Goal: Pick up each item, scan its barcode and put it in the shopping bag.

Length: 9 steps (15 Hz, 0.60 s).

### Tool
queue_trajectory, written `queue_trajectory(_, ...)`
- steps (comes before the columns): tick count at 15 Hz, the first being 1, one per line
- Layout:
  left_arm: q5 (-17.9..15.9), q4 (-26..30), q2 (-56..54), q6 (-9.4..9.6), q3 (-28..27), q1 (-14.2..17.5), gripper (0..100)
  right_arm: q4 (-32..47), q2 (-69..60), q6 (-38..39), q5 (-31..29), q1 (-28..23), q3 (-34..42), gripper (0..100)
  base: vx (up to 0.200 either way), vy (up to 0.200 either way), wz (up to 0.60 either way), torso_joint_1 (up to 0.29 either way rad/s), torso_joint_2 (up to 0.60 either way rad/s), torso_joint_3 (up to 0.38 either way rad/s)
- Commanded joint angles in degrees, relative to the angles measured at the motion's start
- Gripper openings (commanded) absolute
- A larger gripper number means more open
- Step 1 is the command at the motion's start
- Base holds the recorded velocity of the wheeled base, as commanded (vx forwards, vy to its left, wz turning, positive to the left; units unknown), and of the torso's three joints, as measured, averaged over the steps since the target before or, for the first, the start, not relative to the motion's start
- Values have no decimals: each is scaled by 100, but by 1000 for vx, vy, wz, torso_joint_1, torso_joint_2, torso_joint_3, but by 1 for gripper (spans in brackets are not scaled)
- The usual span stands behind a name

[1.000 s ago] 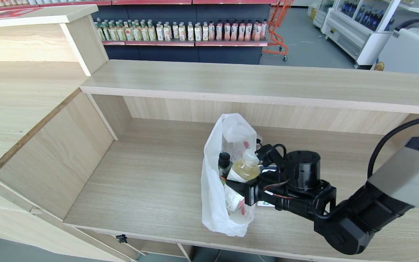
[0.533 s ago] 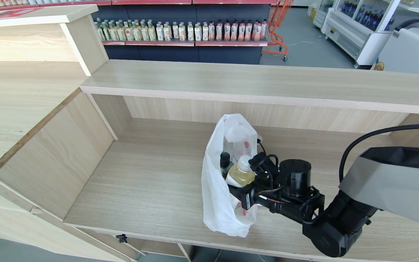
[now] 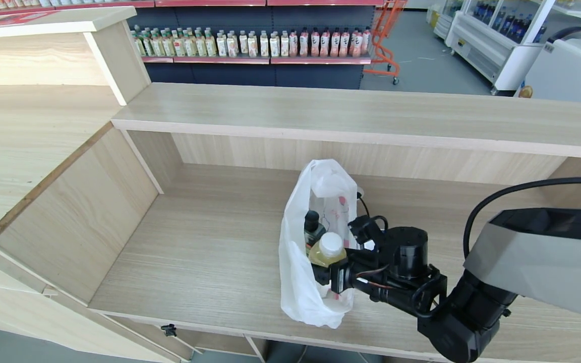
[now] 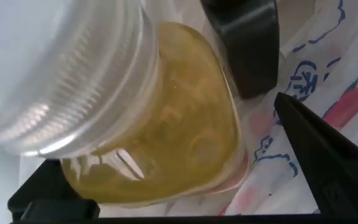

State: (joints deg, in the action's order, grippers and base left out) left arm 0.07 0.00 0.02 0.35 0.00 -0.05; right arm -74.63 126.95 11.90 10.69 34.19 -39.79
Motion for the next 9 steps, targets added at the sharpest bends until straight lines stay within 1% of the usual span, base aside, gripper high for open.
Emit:
queue_trajectory(1,1,0,-2,0,0,5,100,80,-602,665,12,17,217,100,0,0,0,0,0,0)
queue_trajectory(2,1,0,-2,0,0,5,100,203,-848,972,12,17,288,100,0,0,0,0,0,0)
queue_trajectory(3,1,0,-2,0,0,-4,100,274,-936,1078,12,17,323,100,0,0,0,0,0,0)
queue_trajectory(5,10,0,-2,0,0,5,100,766,-1410,1403,3,-97,595,100,0,0,0,0,0,0)
queue_trajectory(8,1,0,-2,0,0,5,100,1785,-2491,1834,3,-176,938,100,0,0,0,0,0,0)
queue_trajectory(9,1,0,-2,0,0,-4,100,2146,-2852,1895,3,-291,1061,100,0,0,0,0,0,0)
